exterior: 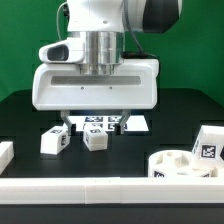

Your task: Assemble stool

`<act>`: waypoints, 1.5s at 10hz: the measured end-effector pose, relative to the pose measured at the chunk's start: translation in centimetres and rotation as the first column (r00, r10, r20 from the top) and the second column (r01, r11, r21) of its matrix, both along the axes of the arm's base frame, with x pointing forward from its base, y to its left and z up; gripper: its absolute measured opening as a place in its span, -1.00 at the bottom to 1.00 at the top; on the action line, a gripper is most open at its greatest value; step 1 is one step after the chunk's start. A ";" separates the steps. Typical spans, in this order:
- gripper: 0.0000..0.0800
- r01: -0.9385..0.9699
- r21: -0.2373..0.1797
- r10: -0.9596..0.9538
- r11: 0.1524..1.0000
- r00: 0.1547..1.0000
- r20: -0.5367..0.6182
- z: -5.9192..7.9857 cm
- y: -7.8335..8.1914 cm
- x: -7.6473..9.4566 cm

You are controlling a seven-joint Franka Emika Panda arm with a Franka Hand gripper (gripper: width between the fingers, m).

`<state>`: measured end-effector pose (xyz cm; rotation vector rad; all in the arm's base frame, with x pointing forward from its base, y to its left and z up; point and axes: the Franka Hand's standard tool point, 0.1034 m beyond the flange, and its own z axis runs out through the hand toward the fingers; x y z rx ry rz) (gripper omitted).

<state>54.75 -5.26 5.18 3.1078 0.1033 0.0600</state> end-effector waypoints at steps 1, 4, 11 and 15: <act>0.62 0.003 -0.001 -0.003 1.000 1.000 -0.014 -0.7 -0.1 -1.2; 0.62 0.011 0.006 -0.010 1.000 0.999 -0.046 -0.9 0.0 -1.5; 0.62 -0.069 0.005 0.063 0.998 0.882 -0.468 -1.9 0.8 -3.6; 0.62 -0.088 -0.016 0.067 0.996 0.857 -0.510 -2.8 0.9 -3.5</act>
Offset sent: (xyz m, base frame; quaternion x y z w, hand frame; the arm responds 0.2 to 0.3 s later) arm 0.0000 0.0000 0.0000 0.0000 0.0000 0.0000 1.0000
